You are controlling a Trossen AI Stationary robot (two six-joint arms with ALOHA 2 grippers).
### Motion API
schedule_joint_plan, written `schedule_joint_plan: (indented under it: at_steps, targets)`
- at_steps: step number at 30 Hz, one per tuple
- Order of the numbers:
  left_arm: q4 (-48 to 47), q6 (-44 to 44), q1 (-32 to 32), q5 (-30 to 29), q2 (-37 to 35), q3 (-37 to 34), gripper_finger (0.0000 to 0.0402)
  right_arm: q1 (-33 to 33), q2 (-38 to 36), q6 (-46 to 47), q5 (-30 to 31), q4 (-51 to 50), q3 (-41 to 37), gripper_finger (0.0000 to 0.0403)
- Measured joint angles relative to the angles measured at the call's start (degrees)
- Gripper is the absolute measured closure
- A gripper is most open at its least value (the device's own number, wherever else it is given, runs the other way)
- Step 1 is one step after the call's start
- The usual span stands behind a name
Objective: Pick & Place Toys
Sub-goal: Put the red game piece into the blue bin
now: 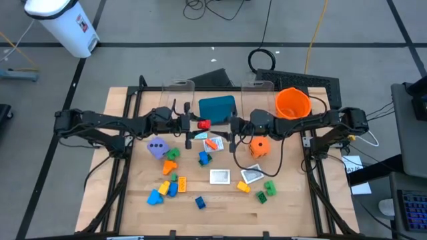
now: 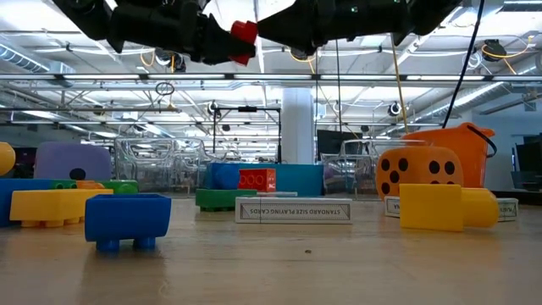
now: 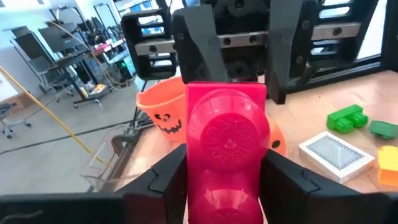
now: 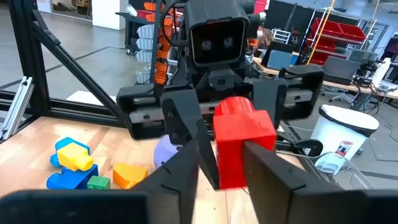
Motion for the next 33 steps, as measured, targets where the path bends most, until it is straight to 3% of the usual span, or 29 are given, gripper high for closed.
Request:
schedule_joint_plan:
  at_steps: [7, 14, 20, 24, 29, 33]
  targets:
    - [-9.06, 2.55, -0.02, -6.58, -7.74, 0.00, 0.0268, -0.09, 0.00, -2.24, 0.36, -1.67, 0.00, 0.0222]
    - [-25.48, 2.52, 2.70, -9.83, -11.89, 4.16, 0.0240, 0.21, 0.00, -2.19, 0.04, -3.78, 0.00, 0.0214]
    - [-31.56, 2.14, 6.01, -9.76, -9.84, 7.39, 0.0266, 1.03, 0.00, 2.80, -0.03, -12.88, 0.00, 0.0221]
    - [-31.24, 1.79, 8.47, -8.55, -7.63, 7.67, 0.0261, 1.49, -0.02, 4.67, 0.09, -17.75, -0.41, 0.0222]
    - [-30.88, 0.41, 10.55, -6.75, -3.30, 7.63, 0.0238, 2.01, 0.52, 5.07, -0.04, -13.67, -4.75, 0.0222]
    - [-30.65, -0.06, 11.29, -6.70, 0.35, 8.26, 0.0252, 1.88, 0.50, 5.04, 0.11, -4.87, -9.58, 0.0222]
